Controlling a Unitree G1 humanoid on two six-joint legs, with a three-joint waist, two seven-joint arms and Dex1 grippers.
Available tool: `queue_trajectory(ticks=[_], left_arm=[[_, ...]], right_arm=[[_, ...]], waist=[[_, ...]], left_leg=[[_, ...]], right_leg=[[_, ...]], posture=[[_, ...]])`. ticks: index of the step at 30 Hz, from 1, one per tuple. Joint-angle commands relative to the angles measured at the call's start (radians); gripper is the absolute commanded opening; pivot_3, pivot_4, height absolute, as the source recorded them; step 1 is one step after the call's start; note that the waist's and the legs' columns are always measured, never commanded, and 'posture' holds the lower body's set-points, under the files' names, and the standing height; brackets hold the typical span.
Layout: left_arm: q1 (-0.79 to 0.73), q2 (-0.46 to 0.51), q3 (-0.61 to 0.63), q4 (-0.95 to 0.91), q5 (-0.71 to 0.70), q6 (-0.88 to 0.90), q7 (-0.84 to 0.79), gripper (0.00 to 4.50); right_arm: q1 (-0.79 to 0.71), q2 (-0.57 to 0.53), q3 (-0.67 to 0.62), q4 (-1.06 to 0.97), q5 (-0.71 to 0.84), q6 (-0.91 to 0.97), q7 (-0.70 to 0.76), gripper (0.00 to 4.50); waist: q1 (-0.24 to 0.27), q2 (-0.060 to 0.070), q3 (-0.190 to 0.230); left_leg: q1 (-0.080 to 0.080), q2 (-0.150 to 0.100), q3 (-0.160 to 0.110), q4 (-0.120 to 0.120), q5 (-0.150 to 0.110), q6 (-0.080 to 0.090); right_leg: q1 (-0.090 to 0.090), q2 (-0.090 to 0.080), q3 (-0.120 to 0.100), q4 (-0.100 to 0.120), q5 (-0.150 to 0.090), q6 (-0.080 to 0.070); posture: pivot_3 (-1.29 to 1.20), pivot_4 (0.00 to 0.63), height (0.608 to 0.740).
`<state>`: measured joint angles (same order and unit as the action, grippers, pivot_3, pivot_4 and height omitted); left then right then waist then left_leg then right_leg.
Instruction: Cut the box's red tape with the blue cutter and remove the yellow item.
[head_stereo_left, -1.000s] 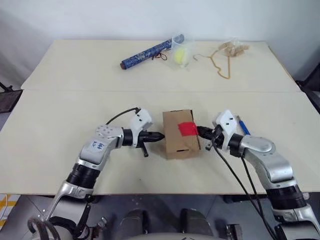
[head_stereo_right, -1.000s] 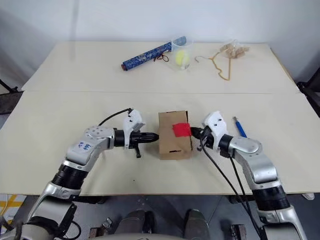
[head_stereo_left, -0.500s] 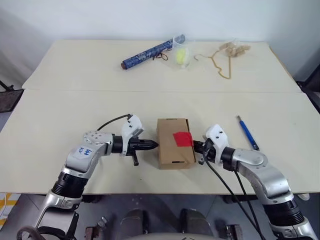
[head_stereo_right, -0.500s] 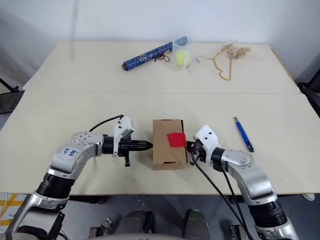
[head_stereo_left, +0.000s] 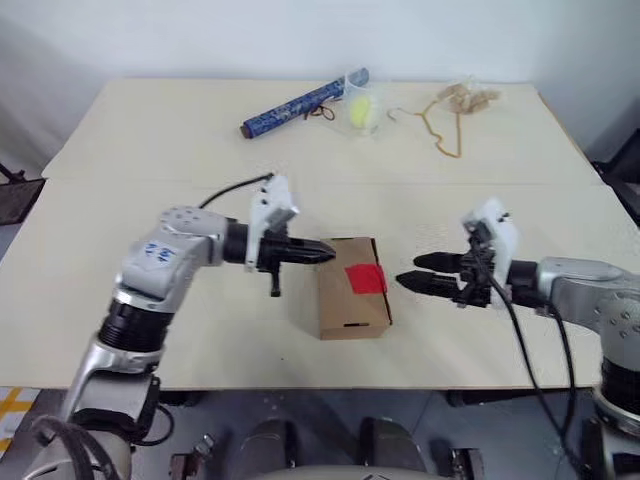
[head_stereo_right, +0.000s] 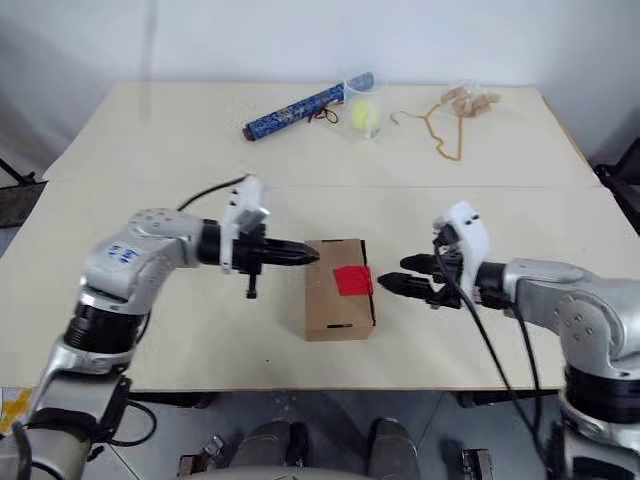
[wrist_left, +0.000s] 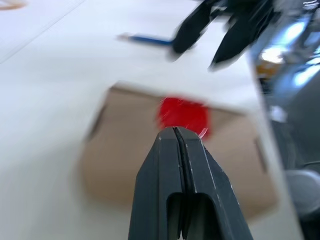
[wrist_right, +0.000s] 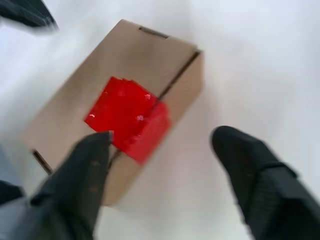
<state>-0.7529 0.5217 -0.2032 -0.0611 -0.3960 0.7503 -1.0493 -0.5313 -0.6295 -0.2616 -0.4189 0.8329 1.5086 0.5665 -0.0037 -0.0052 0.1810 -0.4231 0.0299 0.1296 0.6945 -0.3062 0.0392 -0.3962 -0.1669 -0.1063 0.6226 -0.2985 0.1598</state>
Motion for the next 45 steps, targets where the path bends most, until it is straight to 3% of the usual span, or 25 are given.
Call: queue_trajectory(ticks=[1,8,21,33,45], left_arm=[[-0.015,-0.029,-0.065,0.047,0.079,-0.064,0.04,0.0],[-0.026,-0.098,-0.135,0.095,0.146,-0.087,0.073,0.0],[0.004,-0.085,-0.16,0.091,0.169,-0.093,0.053,0.0],[0.031,-0.082,-0.18,0.086,0.176,-0.082,0.046,0.0],[0.026,-0.096,-0.184,0.084,0.183,-0.089,0.055,0.0]], right_arm=[[-0.059,0.044,-0.006,0.007,-0.008,0.076,-0.073,4.46],[-0.042,0.055,0.055,0.014,-0.06,0.064,-0.116,4.46],[0.06,-0.039,0.046,0.115,-0.084,-0.051,-0.047,4.46],[0.063,-0.055,0.041,0.153,-0.069,-0.039,-0.04,4.46],[-0.145,-0.068,0.235,0.106,-0.115,0.106,-0.183,4.46]], waist=[[0.001,0.0,0.0],[0.021,0.0,0.0],[0.027,-0.001,-0.001],[0.026,-0.001,-0.002],[0.021,0.0,-0.003]], left_leg=[[0.0,0.0,0.0,-0.001,0.0,0.0],[0.0,-0.001,0.001,-0.003,0.0,0.0],[0.002,-0.001,0.0,-0.002,0.0,0.0],[0.002,0.0,0.0,-0.002,0.0,0.0],[0.003,0.002,0.0,-0.001,0.0,0.0]], right_leg=[[-0.001,0.0,0.0,0.0,0.0,0.0],[0.0,0.0,0.0,-0.002,0.0,0.0],[0.003,0.0,-0.001,-0.003,0.0,0.0],[0.003,0.0,-0.001,-0.004,0.0,0.0],[0.003,0.0,-0.001,-0.003,0.0,0.0]], posture=[[0.0,0.15,0.74],[0.0,0.15,0.74],[0.0,0.15,0.74],[0.0,0.15,0.74],[0.0,0.15,0.74]])
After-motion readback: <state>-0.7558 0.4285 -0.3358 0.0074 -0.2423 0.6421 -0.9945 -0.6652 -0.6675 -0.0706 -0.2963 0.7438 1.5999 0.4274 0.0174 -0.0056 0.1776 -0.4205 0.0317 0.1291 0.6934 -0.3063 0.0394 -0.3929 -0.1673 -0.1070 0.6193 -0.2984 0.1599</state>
